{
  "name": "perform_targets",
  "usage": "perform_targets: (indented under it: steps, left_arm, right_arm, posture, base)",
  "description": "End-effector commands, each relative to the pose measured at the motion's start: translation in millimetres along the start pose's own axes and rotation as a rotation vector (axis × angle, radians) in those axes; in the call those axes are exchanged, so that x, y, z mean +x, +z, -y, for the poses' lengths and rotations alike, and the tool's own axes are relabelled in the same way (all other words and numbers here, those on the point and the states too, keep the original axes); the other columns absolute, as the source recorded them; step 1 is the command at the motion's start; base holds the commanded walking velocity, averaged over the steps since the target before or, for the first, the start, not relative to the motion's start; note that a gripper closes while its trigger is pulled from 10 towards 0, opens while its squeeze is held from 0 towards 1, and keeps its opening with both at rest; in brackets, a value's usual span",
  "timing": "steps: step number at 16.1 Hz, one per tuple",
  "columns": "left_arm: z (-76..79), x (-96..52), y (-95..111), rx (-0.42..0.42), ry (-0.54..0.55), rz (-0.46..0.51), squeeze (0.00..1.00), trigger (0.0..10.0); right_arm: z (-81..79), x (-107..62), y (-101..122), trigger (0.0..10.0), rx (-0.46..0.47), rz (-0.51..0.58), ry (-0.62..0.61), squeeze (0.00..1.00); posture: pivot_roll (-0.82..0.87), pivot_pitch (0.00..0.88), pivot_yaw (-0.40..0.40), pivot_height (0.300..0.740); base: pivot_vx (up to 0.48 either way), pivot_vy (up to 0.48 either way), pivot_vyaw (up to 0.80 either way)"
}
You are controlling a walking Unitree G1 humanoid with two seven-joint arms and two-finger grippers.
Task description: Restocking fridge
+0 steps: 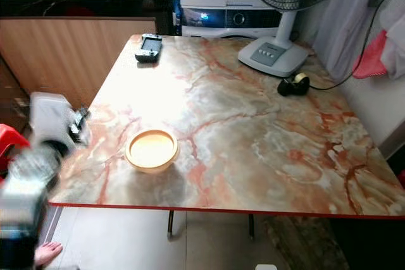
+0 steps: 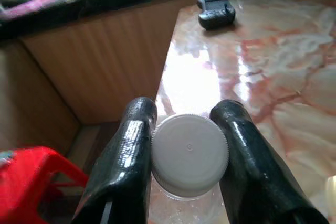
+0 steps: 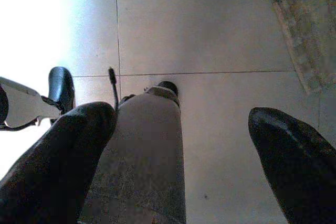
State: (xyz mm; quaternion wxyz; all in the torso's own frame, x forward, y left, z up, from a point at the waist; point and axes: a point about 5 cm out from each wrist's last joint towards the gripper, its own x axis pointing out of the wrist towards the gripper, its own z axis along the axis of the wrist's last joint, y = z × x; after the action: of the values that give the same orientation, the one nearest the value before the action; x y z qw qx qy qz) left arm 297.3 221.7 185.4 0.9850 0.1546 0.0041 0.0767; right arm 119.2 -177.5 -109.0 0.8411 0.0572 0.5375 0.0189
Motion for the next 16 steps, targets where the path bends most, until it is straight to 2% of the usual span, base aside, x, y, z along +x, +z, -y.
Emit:
perform_targets:
  steps: [1,3,4,5,8,16]
  left_arm:
    - [-3.4,-5.3,19,0.042,0.068,0.109,0.00,10.0]
    - [-3.9,-7.9,16,-0.002,0.124,0.103,0.00,10.0]
    - [-1.1,-7.9,17,0.000,0.114,0.119,0.00,10.0]
    - [-0.3,-8.0,20,0.030,0.112,0.136,0.00,10.0]
    - [0.3,-7.3,28,0.044,0.116,0.193,0.00,10.0]
    - [1.2,-4.0,28,0.038,0.125,0.196,0.00,10.0]
  right_arm:
    - [1.4,-0.8,-3,10.0,0.024,0.002,-0.008,0.00]
    - [0.7,-0.9,-4,10.0,0.030,0.007,-0.011,0.00]
    - [0.8,-1.1,-5,10.0,0.029,0.006,-0.012,0.00]
    - [0.9,-1.1,-5,10.0,0.028,0.005,-0.011,0.00]
    - [0.1,-1.4,-6,10.0,0.041,0.014,-0.004,0.00]
    - [-1.4,-1.4,-8,10.0,0.032,0.010,-0.004,0.00]
  posture:
    - [0.13,0.000,-0.025,0.740]
    - [0.13,0.000,-0.024,0.740]
    - [0.13,0.000,-0.024,0.740]
    - [0.13,0.000,-0.023,0.740]
    - [0.13,0.000,-0.016,0.740]
    - [0.13,0.000,-0.014,0.740]
  base:
    - [0.000,0.000,0.00]
    - [0.000,0.000,0.00]
    - [0.000,0.292,0.00]
    - [0.000,0.401,0.00]
    - [0.000,0.431,0.00]
    - [0.000,0.470,0.00]
